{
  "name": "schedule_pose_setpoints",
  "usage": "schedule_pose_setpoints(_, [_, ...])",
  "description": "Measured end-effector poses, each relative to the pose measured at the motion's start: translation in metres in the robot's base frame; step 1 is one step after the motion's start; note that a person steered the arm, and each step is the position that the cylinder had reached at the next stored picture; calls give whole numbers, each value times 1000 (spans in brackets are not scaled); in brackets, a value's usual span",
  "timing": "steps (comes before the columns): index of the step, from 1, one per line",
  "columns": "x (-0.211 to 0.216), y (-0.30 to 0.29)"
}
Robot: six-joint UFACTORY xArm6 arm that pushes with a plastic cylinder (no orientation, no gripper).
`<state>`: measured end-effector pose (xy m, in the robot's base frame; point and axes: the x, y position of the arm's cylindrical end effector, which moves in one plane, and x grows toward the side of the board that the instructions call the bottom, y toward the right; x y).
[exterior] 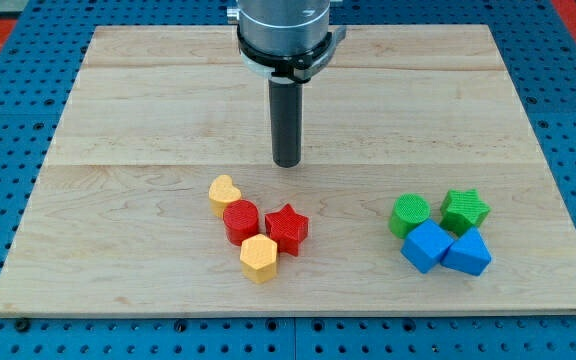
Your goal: Move your arm closer to the green star
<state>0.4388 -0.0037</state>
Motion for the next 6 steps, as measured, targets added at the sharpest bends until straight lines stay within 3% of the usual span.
schedule_pose_setpoints(1, [0,8])
schedule_pose_setpoints(2, [0,57])
schedule_pose_setpoints(4, [32,206])
schedule_pose_setpoints(6, [32,226])
